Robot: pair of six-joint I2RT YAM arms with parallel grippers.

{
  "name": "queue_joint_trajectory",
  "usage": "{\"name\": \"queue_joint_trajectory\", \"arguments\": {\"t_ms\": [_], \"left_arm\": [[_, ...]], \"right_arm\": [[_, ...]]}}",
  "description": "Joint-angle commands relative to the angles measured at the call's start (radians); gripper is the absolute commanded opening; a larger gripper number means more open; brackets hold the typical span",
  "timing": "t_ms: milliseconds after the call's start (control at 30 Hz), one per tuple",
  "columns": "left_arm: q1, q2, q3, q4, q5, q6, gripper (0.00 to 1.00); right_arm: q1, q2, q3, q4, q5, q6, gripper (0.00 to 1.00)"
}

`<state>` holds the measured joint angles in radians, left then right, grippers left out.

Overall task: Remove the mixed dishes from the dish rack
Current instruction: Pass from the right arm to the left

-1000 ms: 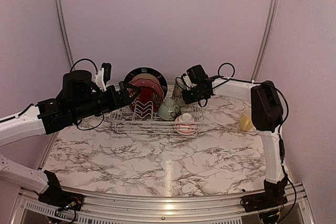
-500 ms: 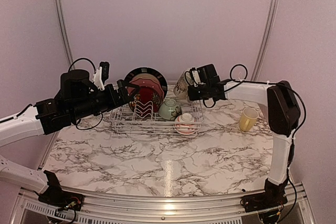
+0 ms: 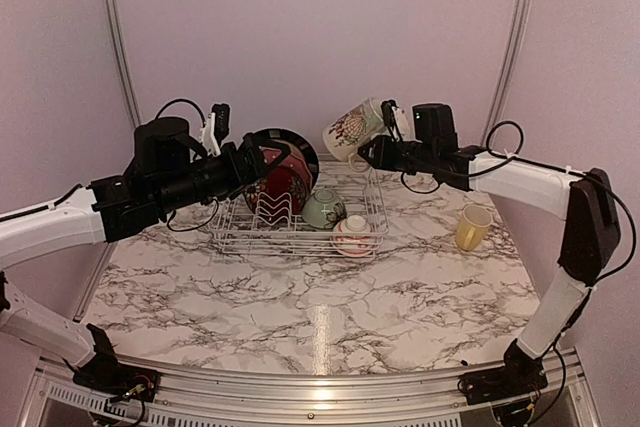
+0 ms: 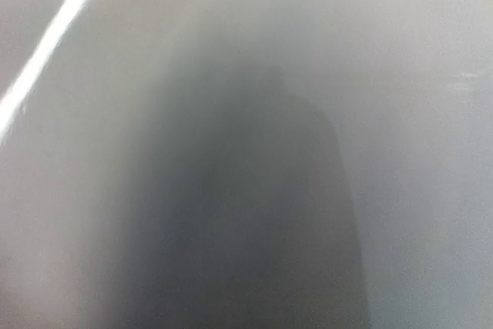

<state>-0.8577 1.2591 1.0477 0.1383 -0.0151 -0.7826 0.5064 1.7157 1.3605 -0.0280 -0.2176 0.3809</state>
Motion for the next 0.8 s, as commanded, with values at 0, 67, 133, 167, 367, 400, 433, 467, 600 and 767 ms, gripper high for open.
{"name": "queue_joint_trajectory", "arguments": {"t_ms": [0,67,133,167,367,400,433,467,600,767], "left_arm": [[-0.003,0.059,0.048,0.190,0.100,-0.071,0.96],[-0.002,0.091,0.067,0.236,0.134,-0.097,0.95],[-0.001,0.121,0.081,0.293,0.172,-0.130,0.94],[0.001,0.134,0.085,0.324,0.192,-0.151,0.94],[0.008,0.197,0.087,0.464,0.278,-0.234,0.96],[0.008,0.197,0.085,0.465,0.278,-0.238,0.96],[0.009,0.194,0.078,0.465,0.275,-0.238,0.96],[0.008,0.189,0.068,0.466,0.265,-0.238,0.97],[0.009,0.179,0.047,0.477,0.256,-0.238,0.97],[0.010,0.196,0.060,0.525,0.298,-0.259,0.90]], "right_arm": [[-0.006,-0.120,-0.067,0.257,-0.241,0.157,0.00],[-0.006,-0.155,-0.116,0.327,-0.332,0.238,0.00],[-0.004,-0.181,-0.158,0.383,-0.404,0.307,0.00],[-0.001,-0.198,-0.175,0.402,-0.426,0.329,0.00],[0.008,-0.274,-0.260,0.488,-0.510,0.431,0.00],[0.009,-0.287,-0.268,0.497,-0.515,0.446,0.00],[0.010,-0.298,-0.275,0.501,-0.518,0.454,0.00],[0.012,-0.307,-0.277,0.497,-0.521,0.458,0.00],[0.036,-0.306,-0.273,0.511,-0.559,0.487,0.00],[0.066,-0.289,-0.275,0.564,-0.581,0.527,0.00]]}}
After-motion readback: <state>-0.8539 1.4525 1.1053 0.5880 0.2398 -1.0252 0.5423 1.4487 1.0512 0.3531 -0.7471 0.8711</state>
